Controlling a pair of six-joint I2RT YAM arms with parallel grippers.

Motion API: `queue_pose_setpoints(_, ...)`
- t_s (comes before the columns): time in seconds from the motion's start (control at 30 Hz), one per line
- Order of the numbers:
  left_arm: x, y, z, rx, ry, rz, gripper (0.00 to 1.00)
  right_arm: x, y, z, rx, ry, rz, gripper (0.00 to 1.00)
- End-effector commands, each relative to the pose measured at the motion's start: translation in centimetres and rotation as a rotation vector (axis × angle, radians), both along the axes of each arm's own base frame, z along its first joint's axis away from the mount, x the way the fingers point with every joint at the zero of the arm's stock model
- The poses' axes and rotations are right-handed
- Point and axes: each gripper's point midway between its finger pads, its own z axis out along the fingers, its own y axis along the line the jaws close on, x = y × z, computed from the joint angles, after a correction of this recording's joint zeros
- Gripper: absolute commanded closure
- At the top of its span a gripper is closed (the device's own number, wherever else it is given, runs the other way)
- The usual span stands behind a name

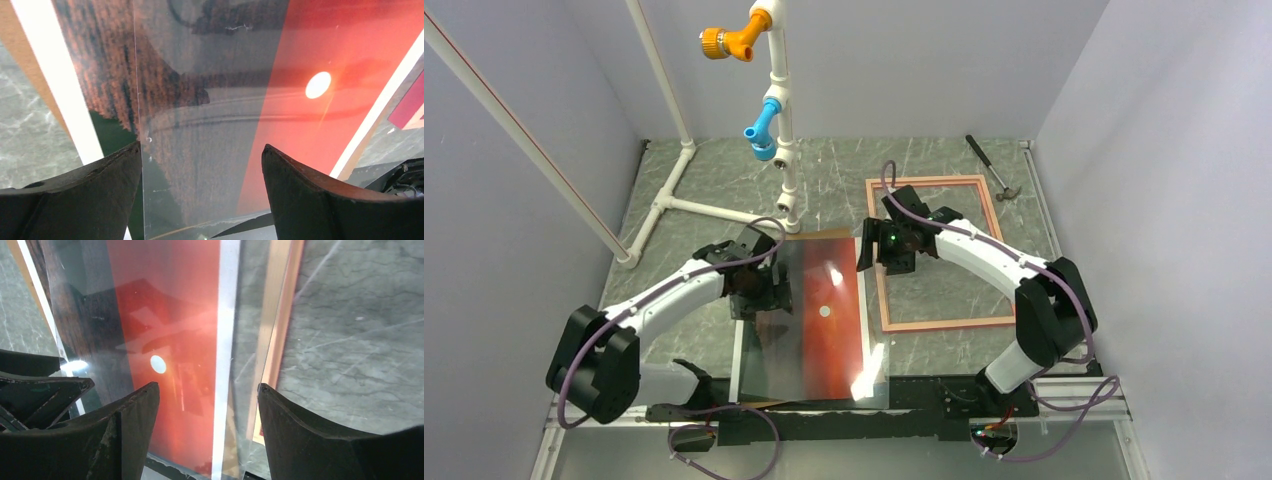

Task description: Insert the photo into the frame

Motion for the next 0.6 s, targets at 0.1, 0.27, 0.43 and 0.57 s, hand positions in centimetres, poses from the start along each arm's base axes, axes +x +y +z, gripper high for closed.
queue_pose_setpoints(0.1, 2.0, -3.8, 1.5, -0.060, -0.049, -0.057, 0.08, 0.3, -4.5, -0.2, -0.046, -0.015, -0.068, 0.25)
queue_pose_setpoints(0.27, 1.5, -1.7, 0.9, 0.042, -0.044, 0.005, 0.01, 0.4, -9.5, -2.9, -0.238, 0.011, -0.128, 0.13)
queue_pose_setpoints(0.43, 1.3, -0.7, 0.7, 0.066, -0.065, 0.041, 0.01, 0.4, -11.2, -3.1, -0.253, -0.017, -0.151, 0.07)
queue_pose_setpoints(0.57, 0.8, -0.9, 0.3, 0.033, -0.067, 0.046, 0.00, -0.5, -9.8, -2.8, -0.090, 0.012, -0.126, 0.06)
